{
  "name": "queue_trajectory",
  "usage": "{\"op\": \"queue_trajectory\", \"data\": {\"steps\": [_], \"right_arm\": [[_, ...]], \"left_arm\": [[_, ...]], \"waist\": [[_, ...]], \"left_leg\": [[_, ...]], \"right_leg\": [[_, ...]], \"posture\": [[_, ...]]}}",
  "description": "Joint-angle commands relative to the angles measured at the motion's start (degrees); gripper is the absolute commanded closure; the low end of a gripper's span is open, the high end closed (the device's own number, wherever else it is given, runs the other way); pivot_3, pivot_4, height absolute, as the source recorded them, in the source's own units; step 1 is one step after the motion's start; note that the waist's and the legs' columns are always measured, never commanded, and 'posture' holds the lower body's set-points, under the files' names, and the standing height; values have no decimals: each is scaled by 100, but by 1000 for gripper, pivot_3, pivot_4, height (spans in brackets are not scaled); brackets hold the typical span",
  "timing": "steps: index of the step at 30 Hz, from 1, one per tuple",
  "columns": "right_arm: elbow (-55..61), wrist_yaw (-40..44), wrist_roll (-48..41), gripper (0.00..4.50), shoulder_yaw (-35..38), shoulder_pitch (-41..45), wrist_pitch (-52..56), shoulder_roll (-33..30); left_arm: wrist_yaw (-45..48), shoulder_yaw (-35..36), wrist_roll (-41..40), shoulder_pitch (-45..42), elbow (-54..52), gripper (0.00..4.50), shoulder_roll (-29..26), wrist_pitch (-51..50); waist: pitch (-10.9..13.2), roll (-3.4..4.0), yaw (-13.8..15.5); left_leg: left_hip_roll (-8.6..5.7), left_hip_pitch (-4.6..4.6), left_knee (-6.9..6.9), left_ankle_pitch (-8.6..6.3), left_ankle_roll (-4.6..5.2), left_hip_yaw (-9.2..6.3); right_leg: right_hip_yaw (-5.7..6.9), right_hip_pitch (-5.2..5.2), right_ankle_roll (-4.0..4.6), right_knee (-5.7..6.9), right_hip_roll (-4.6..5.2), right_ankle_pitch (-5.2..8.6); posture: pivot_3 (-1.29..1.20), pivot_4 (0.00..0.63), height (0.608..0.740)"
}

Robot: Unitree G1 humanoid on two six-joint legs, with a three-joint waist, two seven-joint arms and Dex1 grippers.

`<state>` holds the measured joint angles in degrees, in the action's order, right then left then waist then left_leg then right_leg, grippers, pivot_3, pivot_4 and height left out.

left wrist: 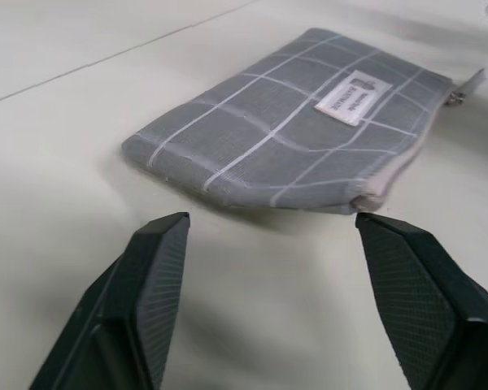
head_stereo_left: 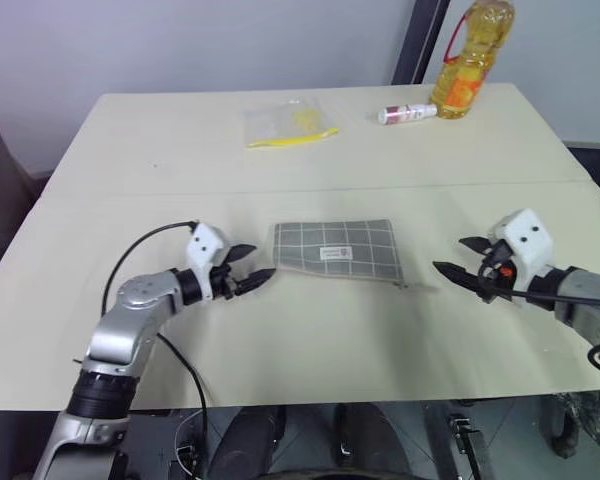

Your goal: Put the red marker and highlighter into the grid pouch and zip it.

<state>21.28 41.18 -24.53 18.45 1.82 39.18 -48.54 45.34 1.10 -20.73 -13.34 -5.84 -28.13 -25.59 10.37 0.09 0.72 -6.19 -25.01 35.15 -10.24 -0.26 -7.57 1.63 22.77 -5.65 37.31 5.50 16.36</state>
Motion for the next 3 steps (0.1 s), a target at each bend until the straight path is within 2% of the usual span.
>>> {"op": "queue_trajectory", "data": {"steps": [1, 3], "right_arm": [[-206, 51, -85, 1152, 345, -147, -417, 219], [-305, 59, -105, 1152, 351, -215, -472, 320]], "left_arm": [[-242, 453, -20, 174, -186, 1057, -183, 72], [-294, 572, -38, 259, -163, 1057, -212, 146]], "waist": [[0, 1, -2], [0, 1, 1]], "left_leg": [[0, 0, -2, 0, 0, 0], [0, 1, -2, 0, 0, 1]], "right_leg": [[0, 2, 0, 1, 0, 0], [-1, 2, 0, 1, 0, 0]], "posture": [[0, 150, 740], [0, 150, 740]]}}
